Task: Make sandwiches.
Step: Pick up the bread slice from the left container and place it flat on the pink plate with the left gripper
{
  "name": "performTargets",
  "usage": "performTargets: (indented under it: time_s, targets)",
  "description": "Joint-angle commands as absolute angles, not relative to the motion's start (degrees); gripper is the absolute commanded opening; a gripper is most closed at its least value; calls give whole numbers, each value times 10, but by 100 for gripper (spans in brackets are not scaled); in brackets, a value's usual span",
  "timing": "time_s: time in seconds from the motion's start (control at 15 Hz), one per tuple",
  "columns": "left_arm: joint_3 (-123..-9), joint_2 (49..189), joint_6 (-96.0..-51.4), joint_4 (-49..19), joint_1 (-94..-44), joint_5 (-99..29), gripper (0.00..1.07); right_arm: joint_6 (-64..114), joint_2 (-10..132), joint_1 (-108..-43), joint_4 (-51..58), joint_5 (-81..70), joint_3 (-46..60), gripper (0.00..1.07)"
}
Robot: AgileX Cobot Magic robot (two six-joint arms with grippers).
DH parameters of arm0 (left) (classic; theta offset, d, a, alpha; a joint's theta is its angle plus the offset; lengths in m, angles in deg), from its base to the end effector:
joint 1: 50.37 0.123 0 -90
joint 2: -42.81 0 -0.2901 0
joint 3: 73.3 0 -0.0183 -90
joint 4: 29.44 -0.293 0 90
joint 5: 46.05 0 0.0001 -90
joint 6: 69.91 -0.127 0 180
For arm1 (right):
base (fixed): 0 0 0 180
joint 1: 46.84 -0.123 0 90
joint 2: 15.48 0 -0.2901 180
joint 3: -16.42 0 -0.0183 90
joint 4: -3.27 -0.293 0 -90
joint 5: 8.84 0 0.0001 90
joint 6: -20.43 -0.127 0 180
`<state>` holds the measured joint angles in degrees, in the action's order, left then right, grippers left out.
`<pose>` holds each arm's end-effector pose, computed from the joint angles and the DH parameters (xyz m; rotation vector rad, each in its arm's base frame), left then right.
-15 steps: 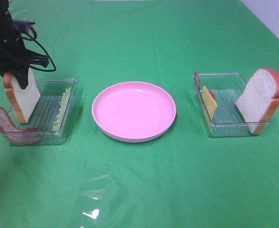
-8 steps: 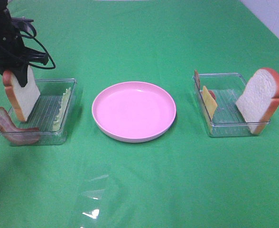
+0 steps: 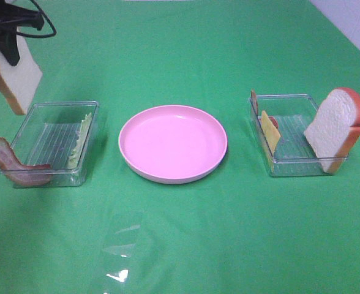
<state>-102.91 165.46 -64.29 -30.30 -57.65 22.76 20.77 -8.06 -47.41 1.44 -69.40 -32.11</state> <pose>0.4858 -0.0603 0.2493 0.0454 2.8247 -0.0298 0.0584 0.0041 0.2830 -0.0177 2.0332 0.0407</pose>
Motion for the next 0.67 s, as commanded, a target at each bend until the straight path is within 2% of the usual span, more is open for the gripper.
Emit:
performTargets:
  time_s: [0.07,0.2,0.4,0.53,0.6,0.67]
  targets:
    - [-1030,1612,-639,-273,-579,241,0,204,-93,-474,13,-691,-323,98]
    - [-1030,1596,-639,-241,-579,244,0,204,-93,-474,13,-691,-323,98]
    - [-1030,1594,-653,-154,-579,232,0,204,-93,-474,13,-691,-323,98]
    - [-1030,1594,-692,-65,-584,214,0,204,-93,-474,13,-691,-323,98]
    - [-1028,1597,-733,16,-597,202,0,204,-93,-474,13,-691,-323,98]
    - [-1024,1598,-754,39,-607,186,0,204,-93,-474,13,-691,-323,98]
